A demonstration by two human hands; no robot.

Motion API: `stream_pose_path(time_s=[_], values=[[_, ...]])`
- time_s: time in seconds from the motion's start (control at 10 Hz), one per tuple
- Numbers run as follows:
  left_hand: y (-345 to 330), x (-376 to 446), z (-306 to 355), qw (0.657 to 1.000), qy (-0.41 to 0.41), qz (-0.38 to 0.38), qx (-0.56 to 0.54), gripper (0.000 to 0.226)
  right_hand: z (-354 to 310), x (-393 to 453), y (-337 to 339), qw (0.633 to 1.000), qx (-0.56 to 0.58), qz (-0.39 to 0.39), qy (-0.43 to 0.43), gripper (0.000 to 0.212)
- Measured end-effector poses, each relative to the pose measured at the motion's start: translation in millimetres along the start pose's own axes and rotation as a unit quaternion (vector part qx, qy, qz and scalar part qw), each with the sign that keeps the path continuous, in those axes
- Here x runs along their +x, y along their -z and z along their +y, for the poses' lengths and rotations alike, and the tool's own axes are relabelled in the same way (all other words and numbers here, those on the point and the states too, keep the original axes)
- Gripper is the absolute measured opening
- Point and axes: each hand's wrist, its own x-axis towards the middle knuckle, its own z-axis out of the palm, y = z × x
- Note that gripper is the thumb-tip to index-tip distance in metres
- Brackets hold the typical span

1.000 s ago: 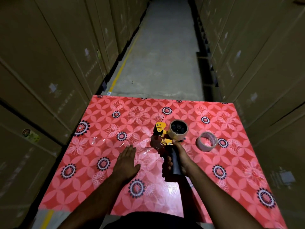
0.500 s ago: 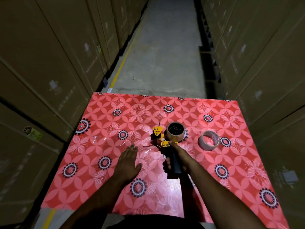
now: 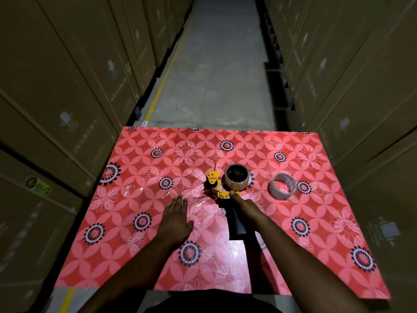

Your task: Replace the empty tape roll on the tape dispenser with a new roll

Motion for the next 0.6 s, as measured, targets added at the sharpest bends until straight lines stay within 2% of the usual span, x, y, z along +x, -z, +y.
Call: stream_pose_path(time_s=[0.1, 0.2, 0.3, 0.4, 0.5, 0.6], values=[[2, 2, 3, 1.000, -0.001, -0.005, 0.009, 0.081, -8, -16, -3, 0.999, -0.046, 0.004, 0.025, 0.083], [1, 0, 6, 1.000, 0.000, -0.003, 0.005, 0.079, -15, -41, -5, 0.973, -0.206, 0.051, 0.086, 0.049], [-6, -3, 7, 0.999, -0.038, 0.016, 0.029, 0.074, -8, -58, -11, 0.924, -0.314, 0.131, 0.173, 0.037], [-15, -11, 12, 0.995, -0.075, 0.049, 0.049, 0.072, 13, -75, -20, 0.858, -0.405, 0.192, 0.250, 0.064], [-26, -15, 16, 0.994, -0.083, 0.061, 0.042, 0.077, 29, -80, -22, 0.834, -0.445, 0.188, 0.267, 0.081], [-30, -15, 19, 0.992, -0.090, 0.079, 0.039, 0.076, 39, -75, -17, 0.826, -0.459, 0.186, 0.268, 0.079]])
